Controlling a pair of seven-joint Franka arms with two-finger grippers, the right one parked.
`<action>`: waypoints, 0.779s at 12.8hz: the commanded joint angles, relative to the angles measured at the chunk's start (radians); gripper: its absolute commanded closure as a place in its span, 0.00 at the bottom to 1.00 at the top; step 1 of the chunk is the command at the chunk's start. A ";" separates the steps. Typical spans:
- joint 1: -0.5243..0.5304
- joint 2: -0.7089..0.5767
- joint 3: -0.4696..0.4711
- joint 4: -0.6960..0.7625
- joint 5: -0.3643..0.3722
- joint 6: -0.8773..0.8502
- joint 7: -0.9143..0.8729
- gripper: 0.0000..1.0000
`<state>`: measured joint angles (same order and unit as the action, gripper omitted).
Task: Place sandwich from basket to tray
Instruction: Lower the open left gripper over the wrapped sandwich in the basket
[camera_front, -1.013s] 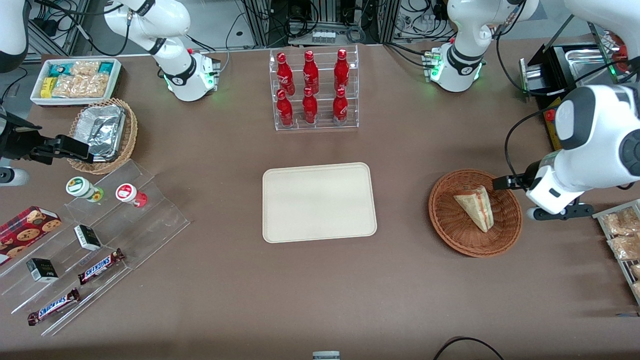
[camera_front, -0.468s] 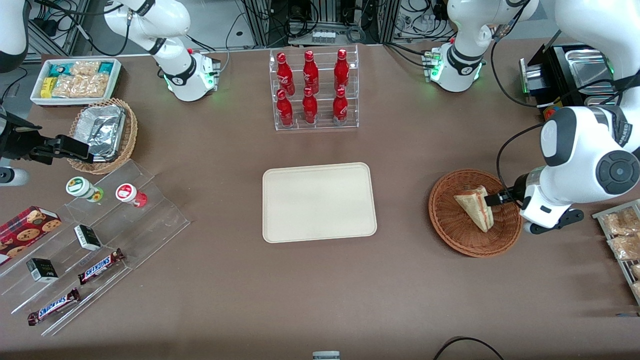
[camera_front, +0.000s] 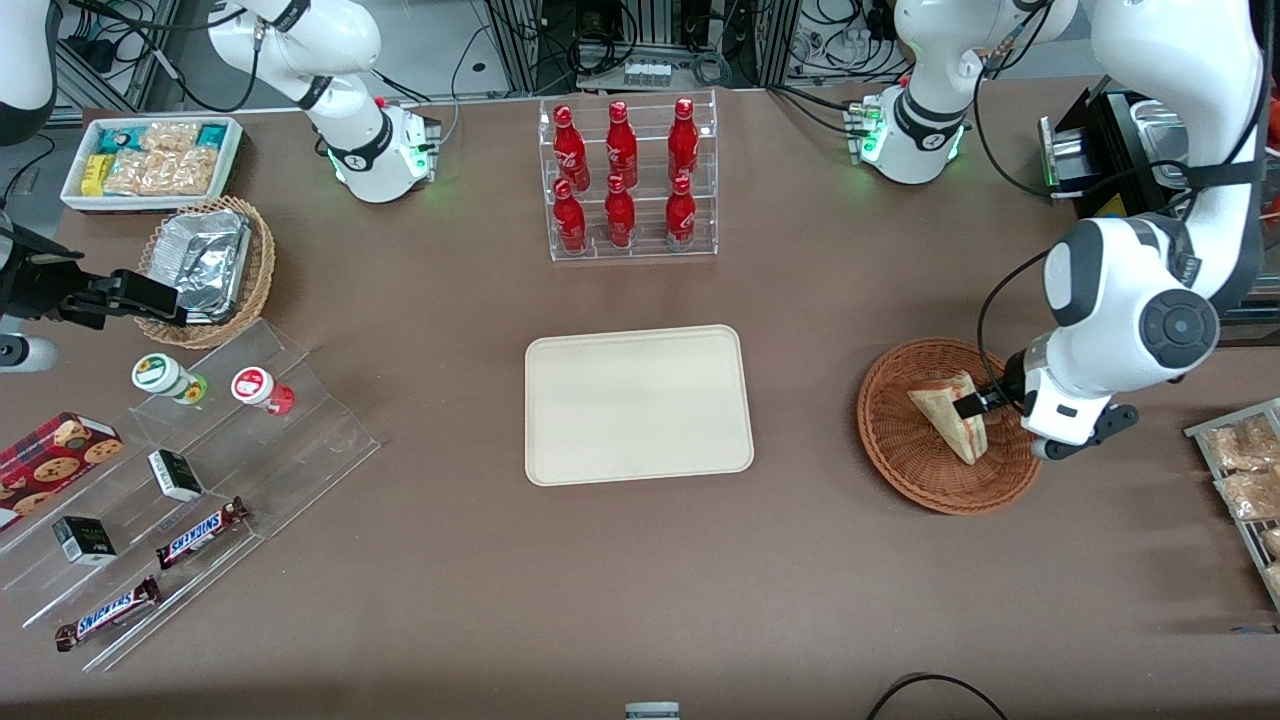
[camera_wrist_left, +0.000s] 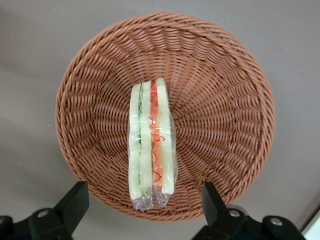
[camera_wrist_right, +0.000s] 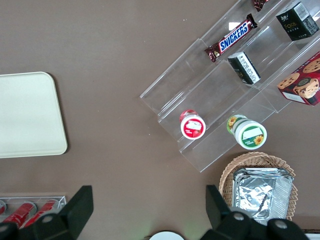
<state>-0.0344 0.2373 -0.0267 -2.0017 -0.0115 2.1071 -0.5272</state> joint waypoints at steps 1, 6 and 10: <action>-0.007 -0.046 -0.002 -0.090 0.001 0.088 -0.106 0.00; -0.007 -0.047 -0.004 -0.186 0.001 0.238 -0.148 0.00; -0.009 -0.020 -0.004 -0.190 -0.001 0.264 -0.171 0.00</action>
<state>-0.0363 0.2235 -0.0295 -2.1690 -0.0116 2.3383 -0.6639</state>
